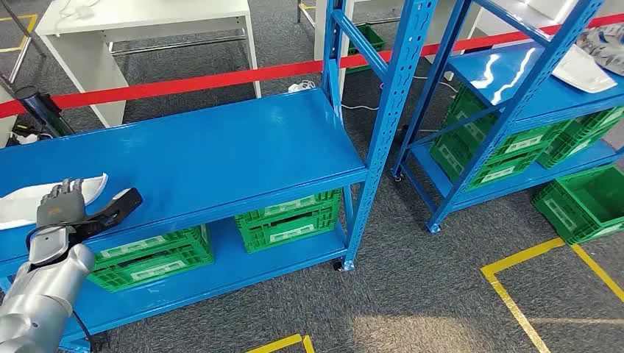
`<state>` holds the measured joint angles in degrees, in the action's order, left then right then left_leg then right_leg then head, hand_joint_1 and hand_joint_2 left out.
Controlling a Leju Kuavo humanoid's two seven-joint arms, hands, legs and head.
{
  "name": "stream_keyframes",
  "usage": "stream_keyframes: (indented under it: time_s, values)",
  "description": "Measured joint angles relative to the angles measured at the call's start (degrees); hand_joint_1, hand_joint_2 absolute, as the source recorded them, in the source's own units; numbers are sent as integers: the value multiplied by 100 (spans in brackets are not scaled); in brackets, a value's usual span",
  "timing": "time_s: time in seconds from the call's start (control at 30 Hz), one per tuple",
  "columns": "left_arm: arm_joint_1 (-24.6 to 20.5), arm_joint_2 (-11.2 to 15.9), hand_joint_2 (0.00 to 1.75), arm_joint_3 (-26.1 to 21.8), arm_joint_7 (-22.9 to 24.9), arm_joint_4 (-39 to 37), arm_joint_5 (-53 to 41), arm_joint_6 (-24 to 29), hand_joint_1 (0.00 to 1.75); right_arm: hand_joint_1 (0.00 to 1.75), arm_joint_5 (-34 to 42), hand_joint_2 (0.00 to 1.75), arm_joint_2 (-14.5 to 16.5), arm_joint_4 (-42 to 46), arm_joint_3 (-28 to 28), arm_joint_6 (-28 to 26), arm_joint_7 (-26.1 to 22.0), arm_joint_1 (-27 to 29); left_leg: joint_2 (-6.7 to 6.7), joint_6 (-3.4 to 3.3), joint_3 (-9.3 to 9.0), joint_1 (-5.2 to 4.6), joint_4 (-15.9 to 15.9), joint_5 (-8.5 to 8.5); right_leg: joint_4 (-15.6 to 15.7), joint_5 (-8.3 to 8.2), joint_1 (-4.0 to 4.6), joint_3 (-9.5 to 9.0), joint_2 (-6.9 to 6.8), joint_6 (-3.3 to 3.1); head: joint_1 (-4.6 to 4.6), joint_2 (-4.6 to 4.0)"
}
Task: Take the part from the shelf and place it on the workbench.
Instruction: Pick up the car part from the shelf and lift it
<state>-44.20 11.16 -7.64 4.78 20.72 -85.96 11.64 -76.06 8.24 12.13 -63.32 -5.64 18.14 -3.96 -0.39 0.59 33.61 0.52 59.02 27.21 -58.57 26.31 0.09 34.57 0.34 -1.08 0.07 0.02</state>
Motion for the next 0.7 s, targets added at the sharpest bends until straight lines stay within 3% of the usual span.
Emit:
stream_keyframes:
  time_s: [0.2,0.57,0.7]
  values:
    - [0,117,0,5,93,-29,-8,179,0,0,28,0,2,0,-13,-3,1,0,-1,4,-5,0,-6,6,0,9,0,1,-3,36,0,0]
    - [9,218,0,5,170,-51,-9,599,0,0,48,0,8,0,-114,-26,2,1,1,12,-28,1,-42,5,-1,20,2,0,-2,42,0,0]
    - [14,217,175,5,80,-57,-5,602,0,0,33,0,9,0,-133,-29,1,1,1,14,-30,2,-46,5,-2,23,3,0,-2,40,0,-1]
